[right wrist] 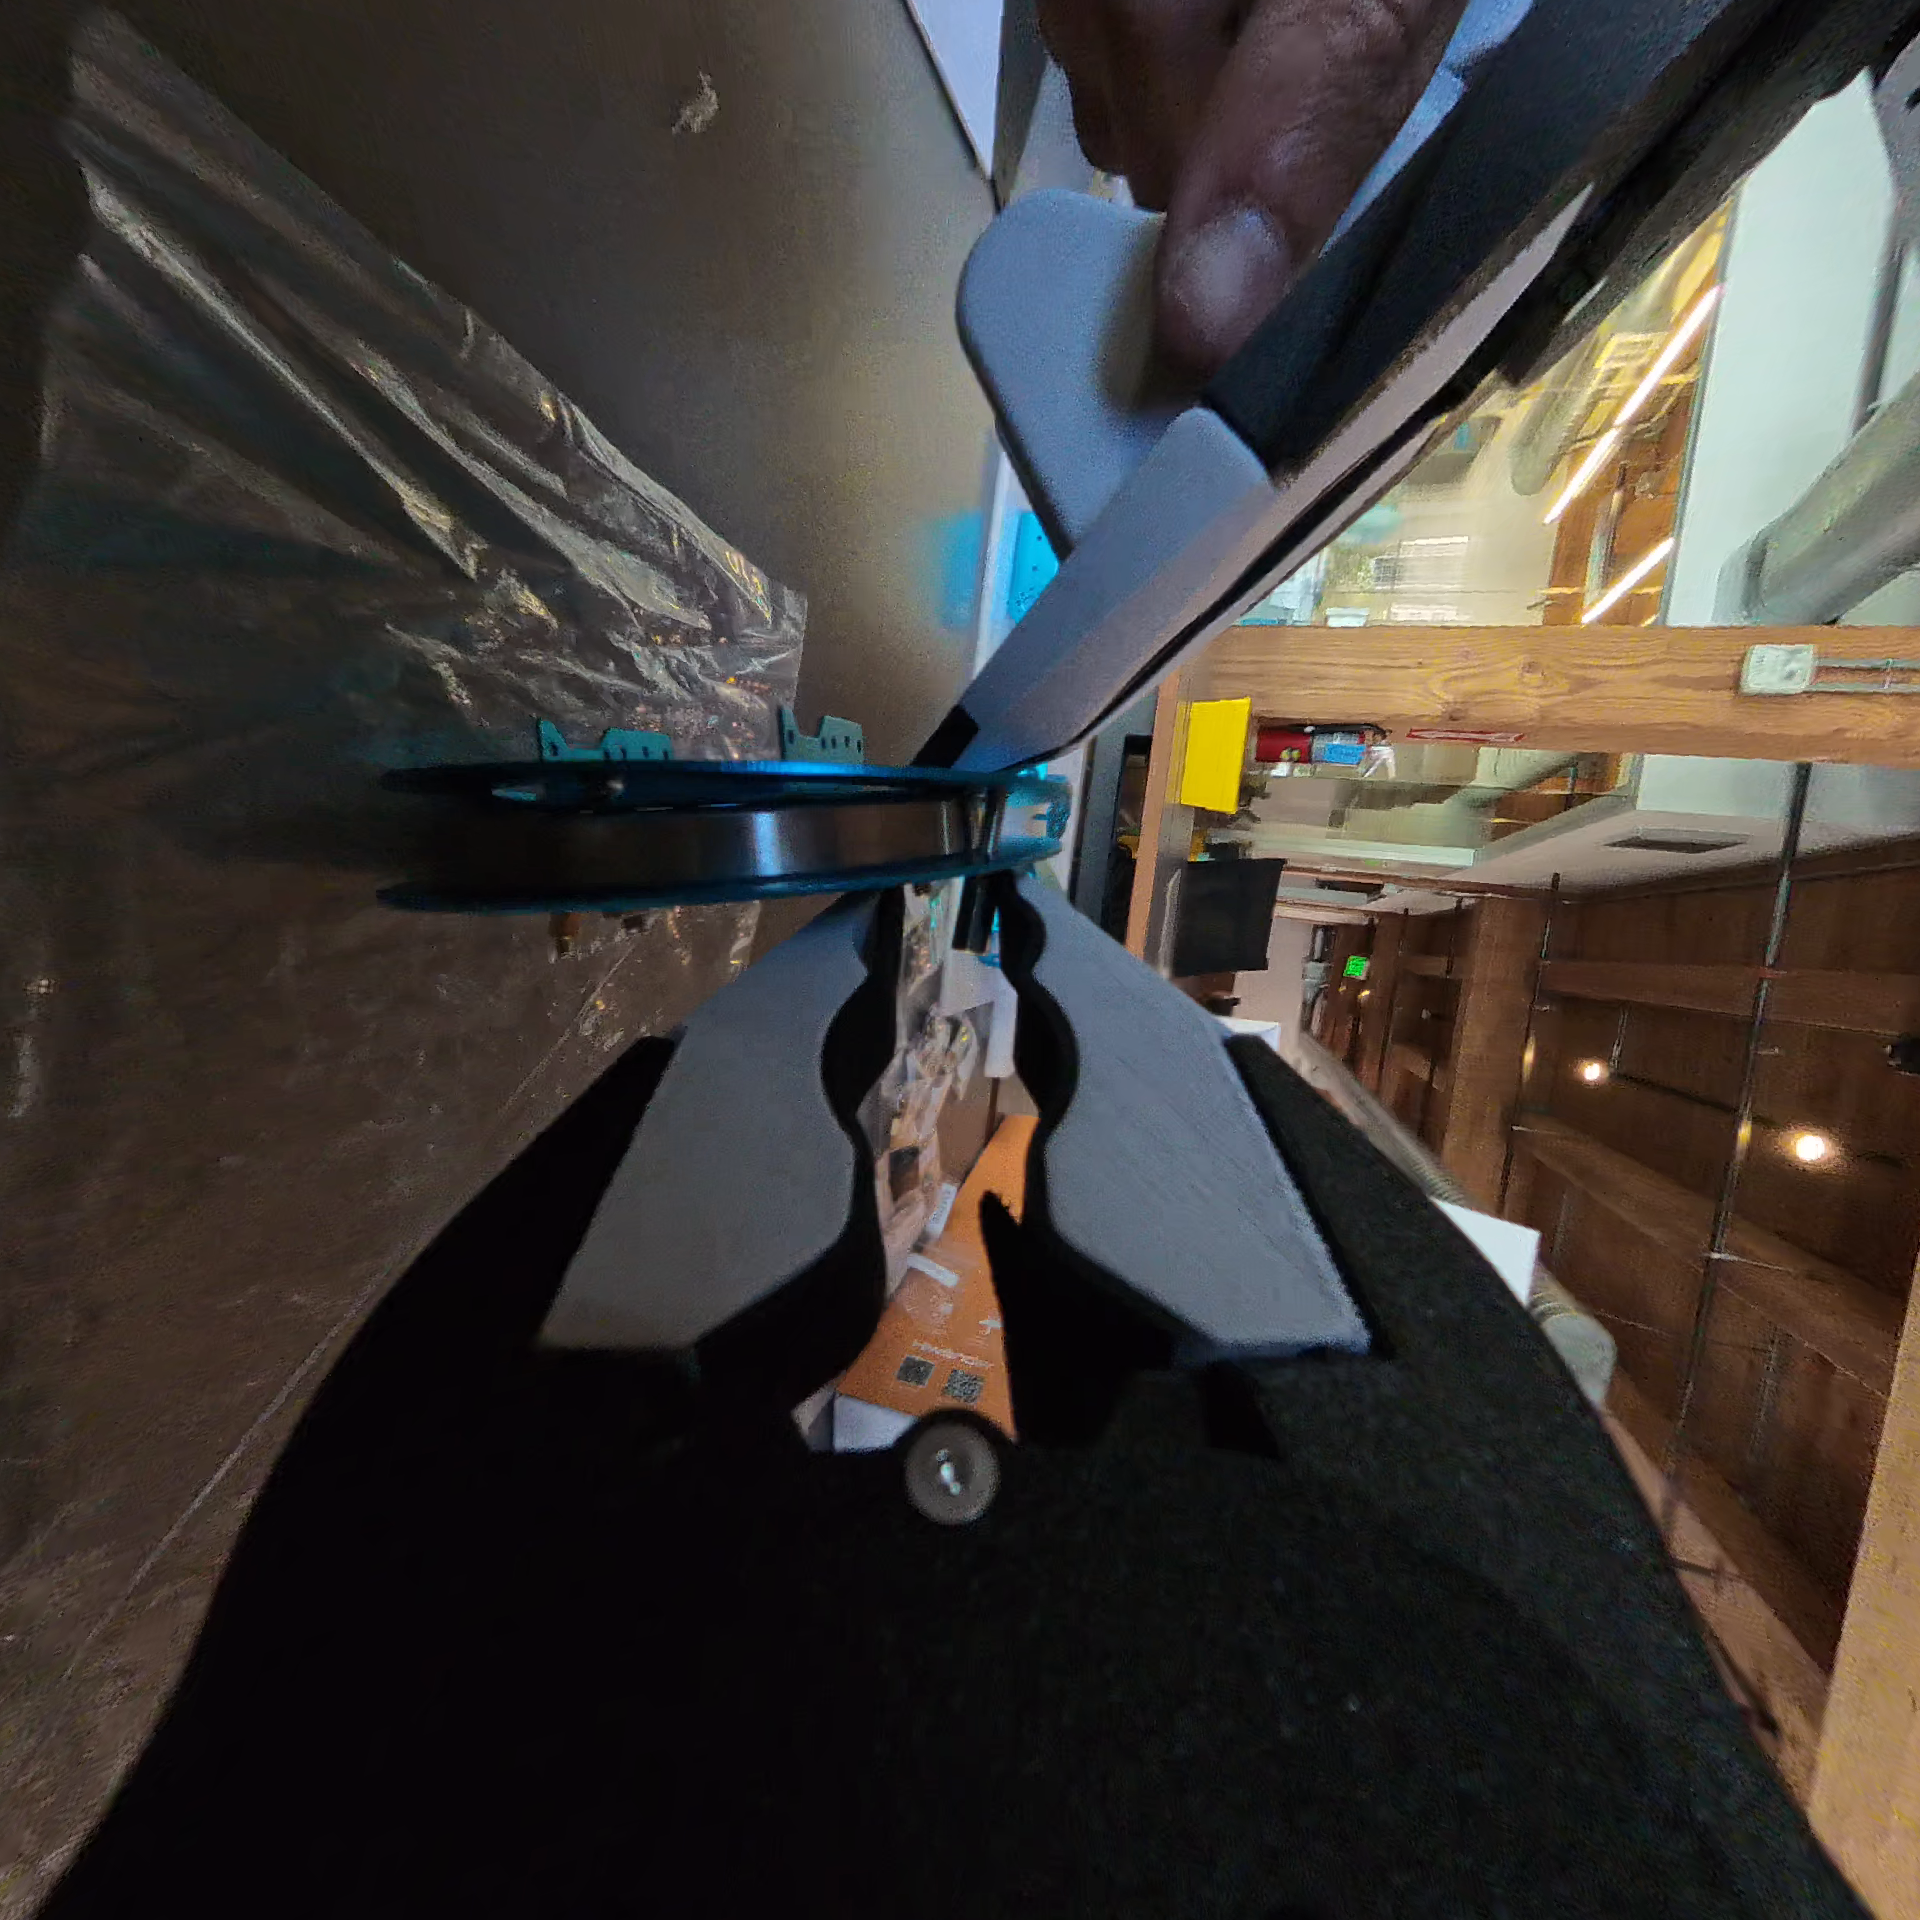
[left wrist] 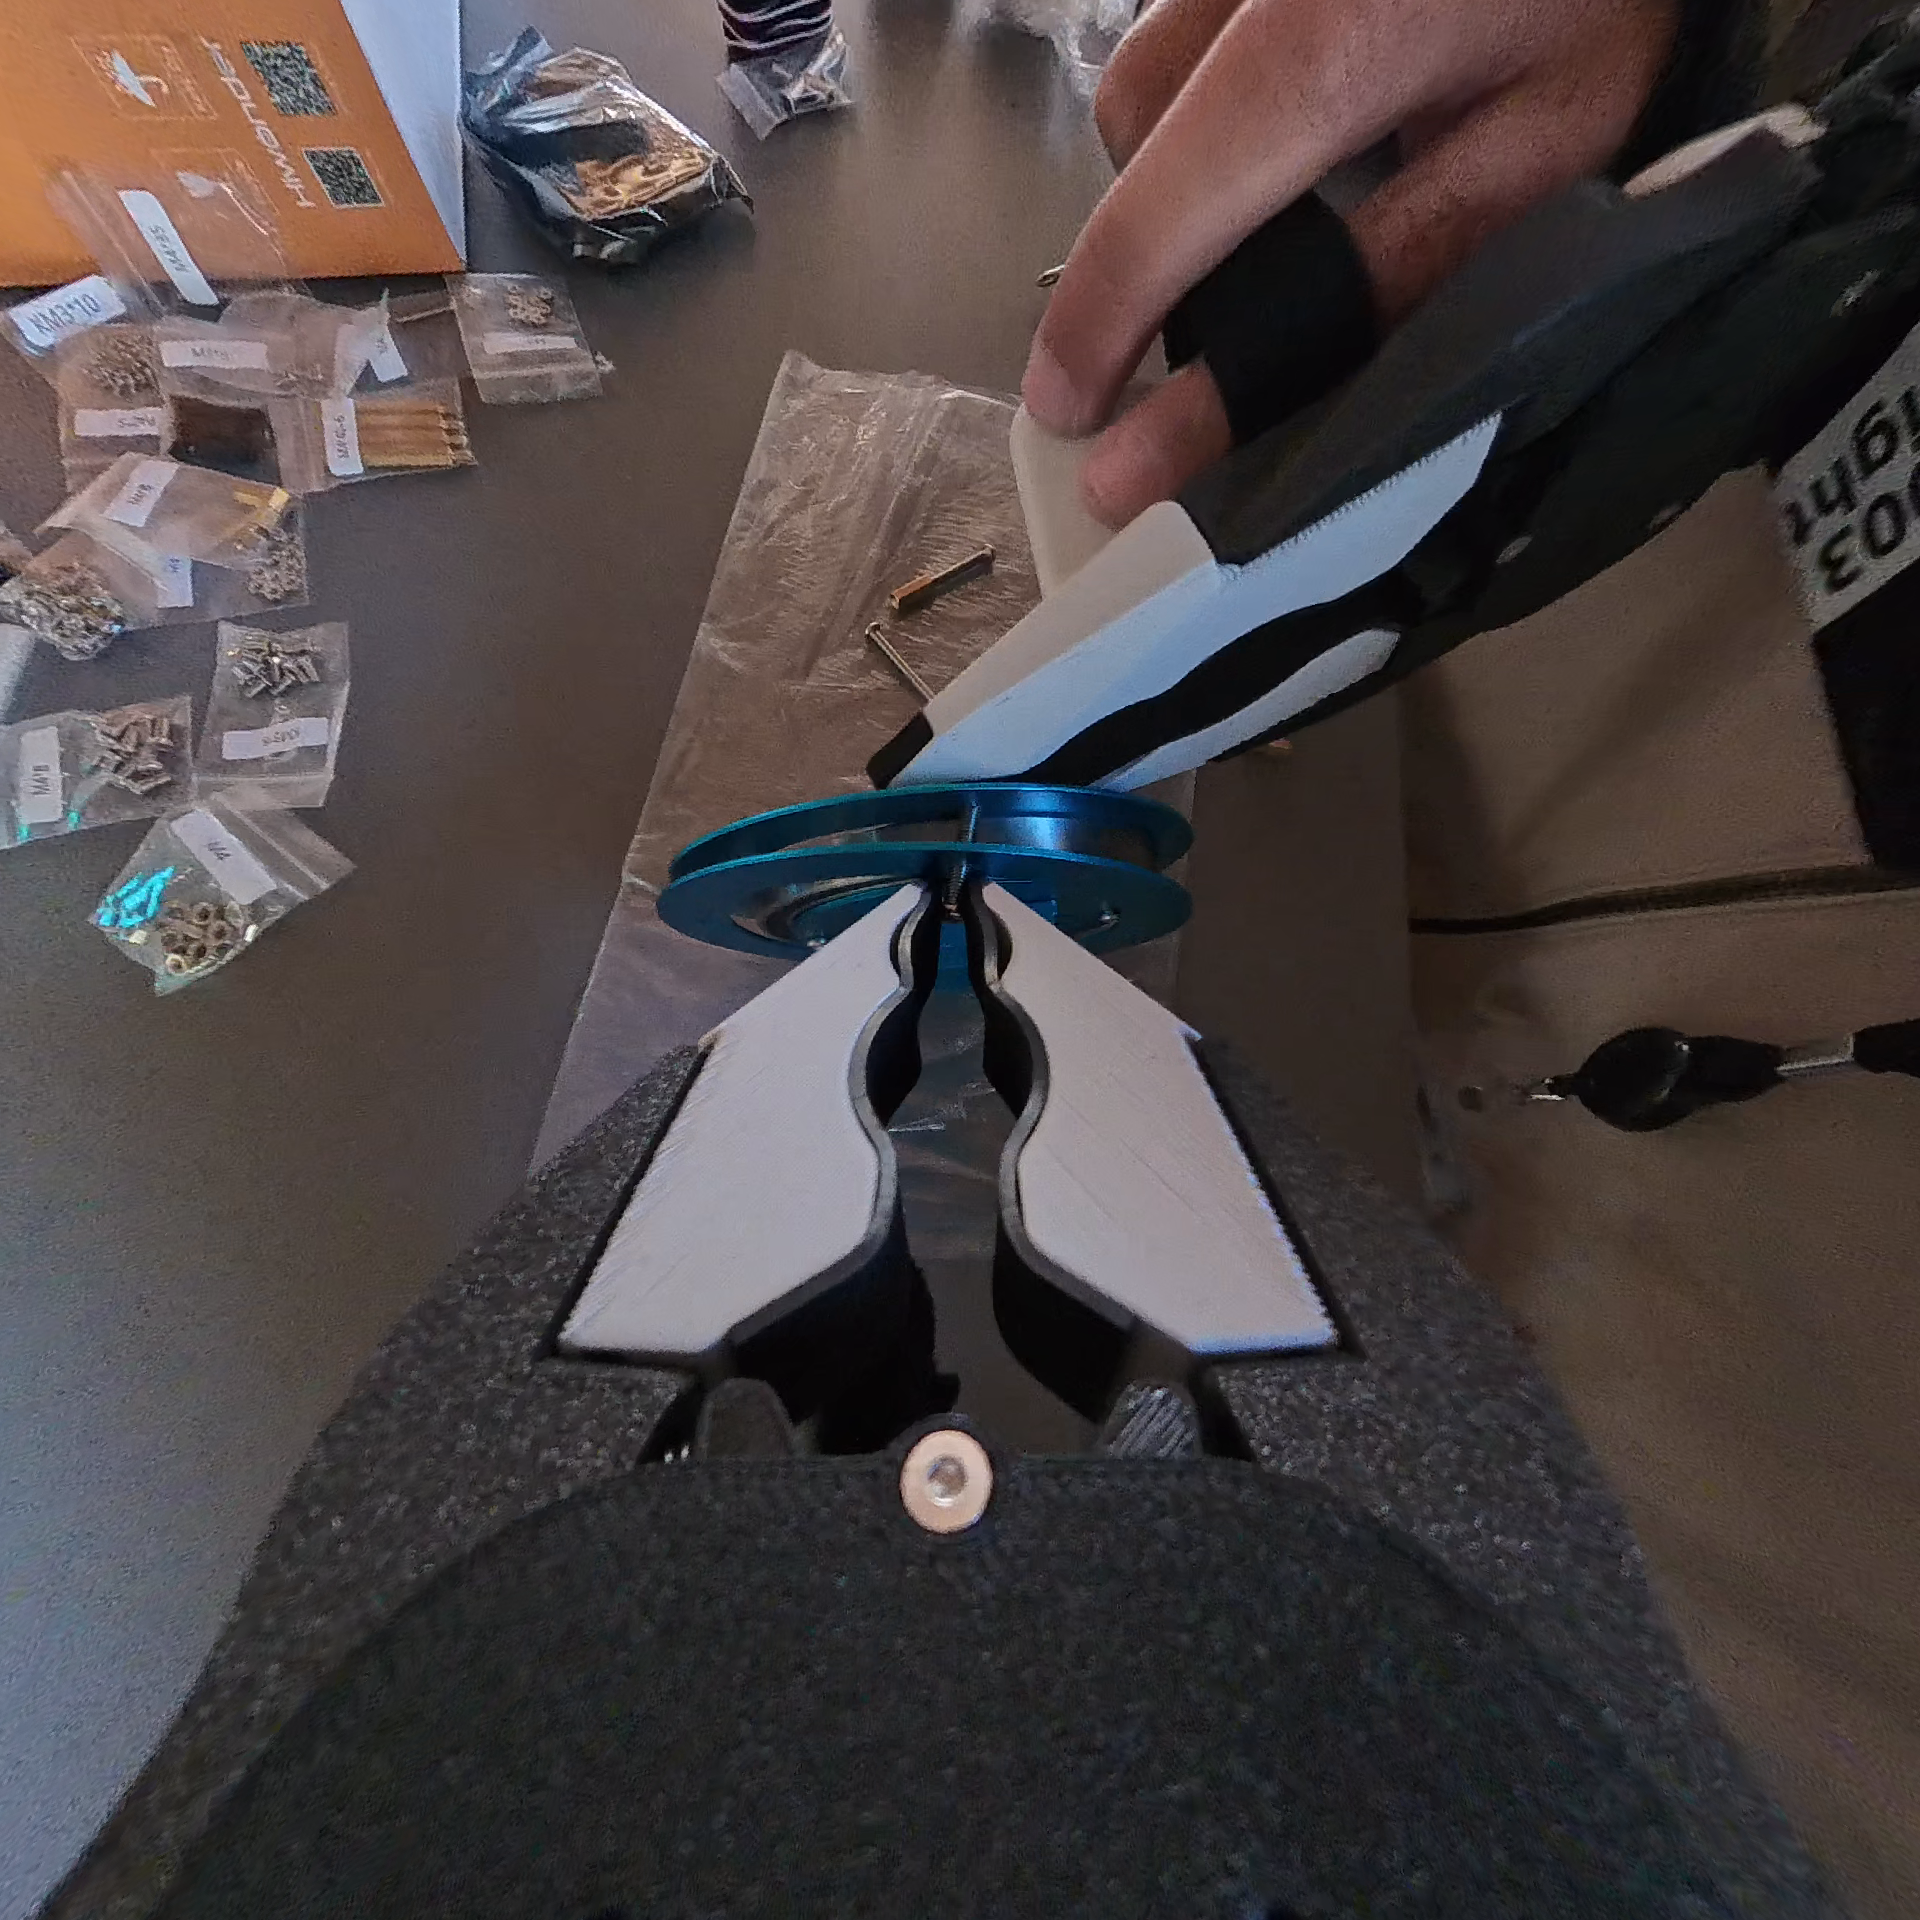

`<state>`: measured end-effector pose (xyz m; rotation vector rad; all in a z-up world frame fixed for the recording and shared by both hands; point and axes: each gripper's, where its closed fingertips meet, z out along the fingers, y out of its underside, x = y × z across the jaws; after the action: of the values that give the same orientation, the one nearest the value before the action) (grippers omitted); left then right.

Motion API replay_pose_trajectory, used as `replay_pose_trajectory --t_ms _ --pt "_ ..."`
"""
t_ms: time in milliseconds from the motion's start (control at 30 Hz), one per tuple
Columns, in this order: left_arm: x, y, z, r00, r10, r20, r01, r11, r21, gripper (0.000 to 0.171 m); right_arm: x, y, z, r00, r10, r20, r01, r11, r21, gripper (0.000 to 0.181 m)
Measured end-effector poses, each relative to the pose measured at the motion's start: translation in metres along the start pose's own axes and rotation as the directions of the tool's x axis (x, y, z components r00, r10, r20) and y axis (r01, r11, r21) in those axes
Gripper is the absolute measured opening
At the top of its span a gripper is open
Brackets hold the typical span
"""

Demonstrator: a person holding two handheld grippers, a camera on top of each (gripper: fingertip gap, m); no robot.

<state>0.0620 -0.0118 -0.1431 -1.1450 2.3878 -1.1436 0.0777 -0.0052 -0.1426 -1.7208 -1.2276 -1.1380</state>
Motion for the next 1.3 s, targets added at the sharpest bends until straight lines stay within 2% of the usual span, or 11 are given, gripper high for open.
replay_pose_trajectory --t_ms 100,167,333,467,567,633,733,900,1100,1200,1300 --pt "-0.001 0.001 0.001 0.981 0.159 0.110 -0.158 0.987 -0.023 0.002 -0.002 0.000 -0.001 0.988 0.075 0.134 -0.076 0.997 -0.003 0.012" --pt "0.000 0.002 0.003 0.927 0.309 0.213 -0.299 0.951 -0.080 0.002 -0.006 -0.001 -0.004 0.894 0.262 0.364 -0.276 0.961 -0.014 0.007" --pt "-0.001 -0.004 0.004 0.731 0.540 0.417 -0.510 0.838 -0.191 0.002 -0.015 0.001 -0.012 0.266 0.548 0.793 -0.582 0.747 -0.321 0.006" --pt "-0.006 -0.008 0.000 0.427 0.746 0.511 -0.631 0.651 -0.423 0.002 -0.023 -0.010 -0.034 -0.311 0.514 0.800 -0.480 0.641 -0.598 0.004" --pt "-0.010 -0.006 -0.003 0.368 0.772 0.519 -0.626 0.618 -0.476 0.002 -0.022 -0.017 -0.040 -0.581 0.463 0.669 -0.377 0.576 -0.726 0.004" --pt "-0.011 -0.003 -0.003 0.444 0.727 0.524 -0.609 0.674 -0.418 0.002 -0.018 -0.019 -0.039 -0.640 0.419 0.644 -0.381 0.555 -0.740 0.004" --pt "-0.011 -0.001 -0.004 0.597 0.626 0.501 -0.549 0.775 -0.313 0.002 -0.014 -0.013 -0.026 -0.417 0.392 0.820 -0.575 0.585 -0.572 0.004" --pt "-0.008 0.001 -0.003 0.898 0.311 0.310 -0.301 0.950 -0.080 0.002 0.002 -0.005 -0.016 0.237 0.422 0.875 -0.774 0.626 -0.092 0.007" --pt "-0.009 0.003 -0.003 0.998 -0.022 0.051 0.019 0.998 0.055 0.002 0.022 0.010 -0.021 0.357 0.711 0.605 -0.915 0.397 0.074 0.050" --pt "-0.004 0.003 -0.004 0.988 -0.134 -0.078 0.139 0.988 0.073 0.003 0.020 0.030 -0.024 0.593 0.768 0.242 -0.803 0.583 0.119 0.050" --pt "0.000 0.002 -0.003 0.968 -0.189 -0.163 0.200 0.978 0.054 0.002 0.024 0.025 -0.027 0.820 0.564 -0.094 -0.557 0.825 0.093 0.040"
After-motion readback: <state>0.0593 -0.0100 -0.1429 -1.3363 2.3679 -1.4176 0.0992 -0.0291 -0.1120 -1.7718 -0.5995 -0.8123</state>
